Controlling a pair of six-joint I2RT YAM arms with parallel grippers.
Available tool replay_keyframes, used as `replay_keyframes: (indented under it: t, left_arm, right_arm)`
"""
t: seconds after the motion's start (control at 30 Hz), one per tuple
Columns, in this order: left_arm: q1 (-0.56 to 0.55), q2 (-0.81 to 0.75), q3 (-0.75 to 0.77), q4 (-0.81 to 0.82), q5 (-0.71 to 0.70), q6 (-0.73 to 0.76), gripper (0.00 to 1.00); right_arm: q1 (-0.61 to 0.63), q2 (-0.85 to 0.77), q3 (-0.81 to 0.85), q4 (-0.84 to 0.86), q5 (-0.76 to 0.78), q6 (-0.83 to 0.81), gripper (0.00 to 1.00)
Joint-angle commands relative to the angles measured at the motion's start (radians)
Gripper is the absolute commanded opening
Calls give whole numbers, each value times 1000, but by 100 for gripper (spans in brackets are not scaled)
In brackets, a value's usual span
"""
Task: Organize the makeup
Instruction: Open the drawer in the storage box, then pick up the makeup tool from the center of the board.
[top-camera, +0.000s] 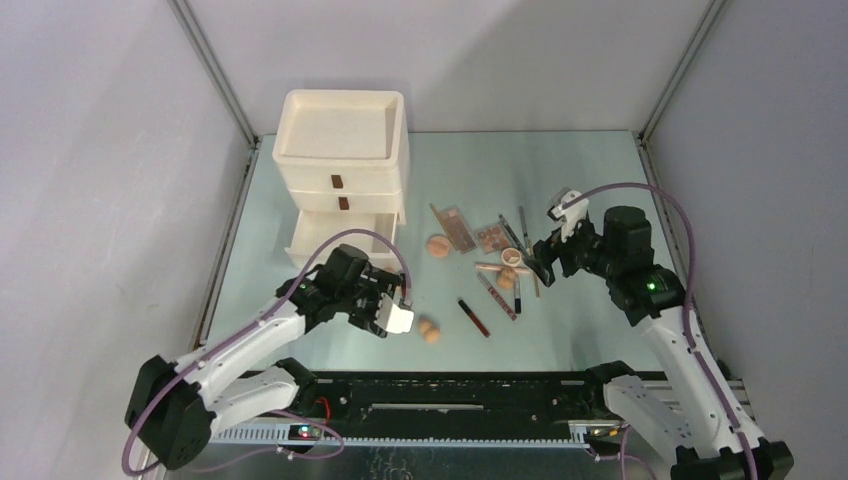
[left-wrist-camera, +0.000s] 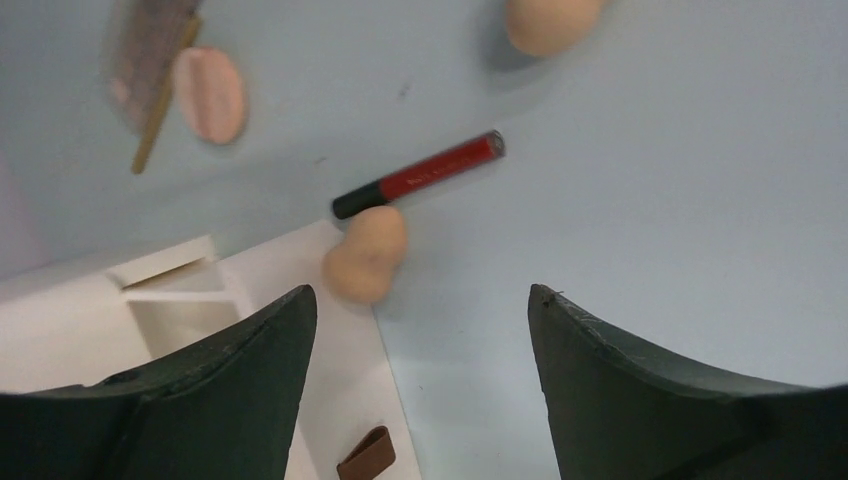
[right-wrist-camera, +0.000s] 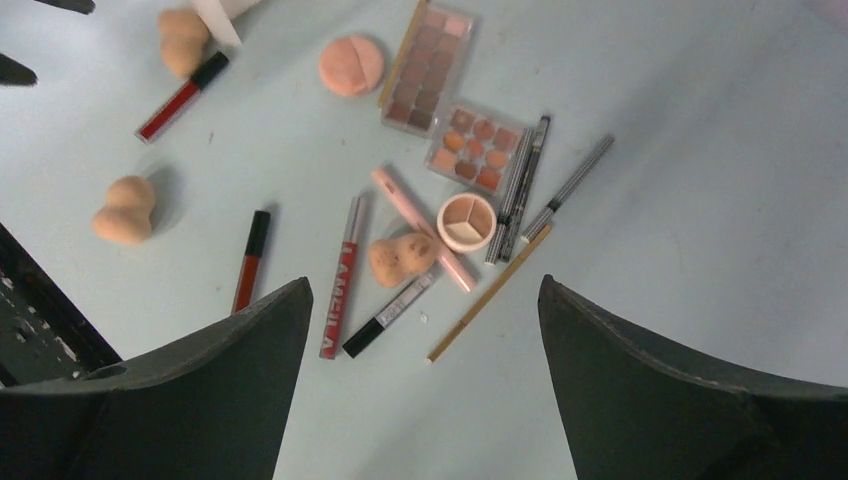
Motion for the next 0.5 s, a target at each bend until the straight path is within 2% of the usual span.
replay_keyframes:
  t: [0.0,0.2,0.47]
  left_arm:
    - [-27,91,52,-57,-77,172,81]
    - [-74,209,129,-103,-167,273,76]
    - [-101,376,224,-144,-281,364,66]
  right_arm:
    - [28,29,14,-1,50,-60,91]
    - [30,-36,-49,11,11,-82,93]
    - [36,-38,-53,-3,13,-92,93]
